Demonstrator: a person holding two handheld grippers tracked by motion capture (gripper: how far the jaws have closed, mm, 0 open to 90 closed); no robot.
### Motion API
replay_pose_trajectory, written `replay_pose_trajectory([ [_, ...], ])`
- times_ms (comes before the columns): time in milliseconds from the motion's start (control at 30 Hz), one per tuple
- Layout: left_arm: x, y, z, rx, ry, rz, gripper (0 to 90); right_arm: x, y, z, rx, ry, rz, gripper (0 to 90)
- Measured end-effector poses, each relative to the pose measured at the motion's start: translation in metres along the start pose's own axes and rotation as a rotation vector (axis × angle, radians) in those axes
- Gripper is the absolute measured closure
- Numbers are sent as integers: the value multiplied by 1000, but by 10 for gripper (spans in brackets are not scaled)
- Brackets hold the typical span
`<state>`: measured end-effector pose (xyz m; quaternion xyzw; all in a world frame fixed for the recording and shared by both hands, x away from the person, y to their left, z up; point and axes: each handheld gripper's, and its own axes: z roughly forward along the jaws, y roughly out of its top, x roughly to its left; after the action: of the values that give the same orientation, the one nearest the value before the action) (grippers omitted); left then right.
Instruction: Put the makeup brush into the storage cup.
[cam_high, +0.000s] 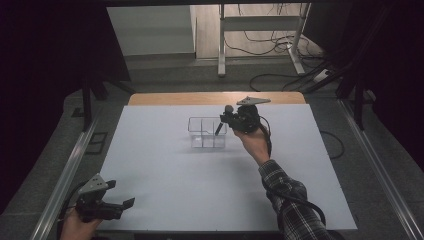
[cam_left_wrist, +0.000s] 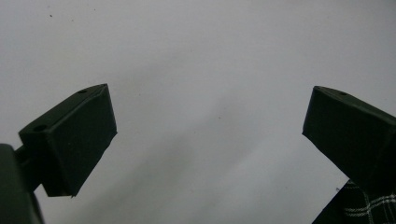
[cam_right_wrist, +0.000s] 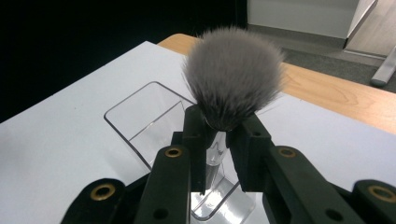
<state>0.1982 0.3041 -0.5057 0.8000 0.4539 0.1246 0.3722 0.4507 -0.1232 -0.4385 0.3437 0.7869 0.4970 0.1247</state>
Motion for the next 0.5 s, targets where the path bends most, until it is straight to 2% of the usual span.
replay_pose_trajectory([
  [500, 0, 0, 1, 4, -1, 1, 30, 1, -11, 9, 22, -8, -7, 767],
])
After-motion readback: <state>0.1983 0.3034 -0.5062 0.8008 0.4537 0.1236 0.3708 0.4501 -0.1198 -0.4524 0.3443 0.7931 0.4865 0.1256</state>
